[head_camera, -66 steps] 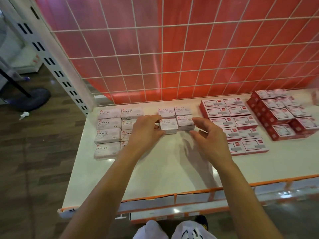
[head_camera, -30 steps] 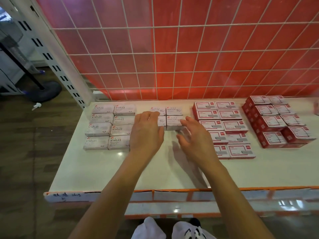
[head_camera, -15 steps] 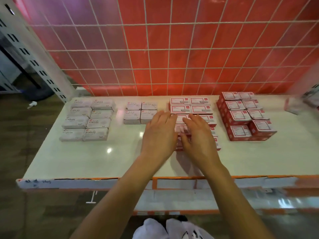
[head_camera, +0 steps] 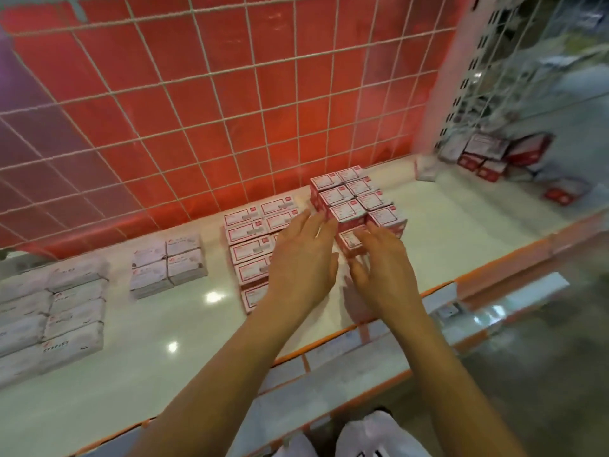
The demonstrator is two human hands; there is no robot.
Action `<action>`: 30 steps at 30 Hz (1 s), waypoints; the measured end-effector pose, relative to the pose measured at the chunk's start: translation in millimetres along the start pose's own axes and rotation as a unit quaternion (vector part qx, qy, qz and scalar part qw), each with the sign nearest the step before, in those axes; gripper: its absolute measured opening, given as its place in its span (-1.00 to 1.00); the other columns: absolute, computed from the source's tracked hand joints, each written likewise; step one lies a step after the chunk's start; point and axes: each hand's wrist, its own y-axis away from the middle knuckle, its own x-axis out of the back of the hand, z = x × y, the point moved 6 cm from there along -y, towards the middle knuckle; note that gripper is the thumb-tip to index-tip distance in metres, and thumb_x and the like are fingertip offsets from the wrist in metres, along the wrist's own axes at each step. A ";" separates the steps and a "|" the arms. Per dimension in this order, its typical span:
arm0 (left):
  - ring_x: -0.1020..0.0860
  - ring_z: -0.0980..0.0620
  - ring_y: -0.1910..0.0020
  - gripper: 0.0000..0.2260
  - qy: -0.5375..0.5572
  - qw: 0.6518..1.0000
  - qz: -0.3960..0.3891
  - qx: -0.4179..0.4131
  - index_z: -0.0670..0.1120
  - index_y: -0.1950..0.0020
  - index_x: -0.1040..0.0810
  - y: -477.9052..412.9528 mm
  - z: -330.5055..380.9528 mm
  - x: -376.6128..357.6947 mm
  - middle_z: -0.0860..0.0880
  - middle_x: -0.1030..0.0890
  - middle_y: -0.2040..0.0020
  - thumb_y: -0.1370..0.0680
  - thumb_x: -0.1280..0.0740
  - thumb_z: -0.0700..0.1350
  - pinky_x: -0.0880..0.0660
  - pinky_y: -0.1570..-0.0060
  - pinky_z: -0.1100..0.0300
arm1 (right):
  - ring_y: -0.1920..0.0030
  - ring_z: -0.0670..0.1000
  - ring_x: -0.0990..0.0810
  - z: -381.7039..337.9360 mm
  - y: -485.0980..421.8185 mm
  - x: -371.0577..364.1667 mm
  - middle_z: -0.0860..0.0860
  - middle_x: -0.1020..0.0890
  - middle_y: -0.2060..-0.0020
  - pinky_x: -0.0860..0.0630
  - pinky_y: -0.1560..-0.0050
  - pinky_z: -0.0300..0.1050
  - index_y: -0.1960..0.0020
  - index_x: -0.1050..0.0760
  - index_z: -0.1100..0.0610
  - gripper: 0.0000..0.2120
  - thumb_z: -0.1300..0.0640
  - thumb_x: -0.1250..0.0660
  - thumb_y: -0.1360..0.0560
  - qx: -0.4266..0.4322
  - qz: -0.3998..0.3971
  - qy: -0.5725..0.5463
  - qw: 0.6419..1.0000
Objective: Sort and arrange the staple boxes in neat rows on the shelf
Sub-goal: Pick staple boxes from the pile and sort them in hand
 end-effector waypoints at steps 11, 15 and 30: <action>-0.17 -0.08 -0.49 -0.55 0.055 0.997 -0.031 -0.032 -0.02 -0.47 -0.31 -91.8 111.0 -42.9 -0.05 -0.32 -0.47 -0.58 -0.25 -0.03 -0.16 -0.42 0.02 | -0.47 0.09 -0.16 114.6 -50.4 60.7 0.09 -0.29 -0.45 -0.08 -0.43 -0.11 -0.42 -0.34 0.13 -0.53 0.17 -0.30 -0.53 -0.042 0.007 0.001 0.999; -0.17 -0.06 -0.48 -0.55 0.065 0.997 -0.043 -0.029 -0.02 -0.48 -0.29 -127.2 155.2 -60.0 -0.03 -0.31 -0.47 -0.59 -0.23 -0.02 -0.17 -0.40 0.05 | -0.45 0.10 -0.21 160.2 -72.8 86.6 0.11 -0.33 -0.42 -0.11 -0.40 -0.14 -0.40 -0.36 0.14 -0.55 0.18 -0.30 -0.52 -0.046 0.005 -0.001 0.999; -0.50 -0.12 -0.13 -0.61 0.093 0.990 -0.090 0.063 -0.08 -0.27 -0.46 -232.4 244.9 -133.4 -0.11 -0.56 -0.17 -0.51 -0.36 0.07 -0.47 -0.01 0.05 | -0.16 0.18 -0.44 291.6 -152.8 169.2 0.16 -0.55 -0.10 -0.34 -0.06 -0.02 -0.18 -0.48 0.19 -0.73 0.23 -0.33 -0.48 -0.084 0.132 0.001 0.988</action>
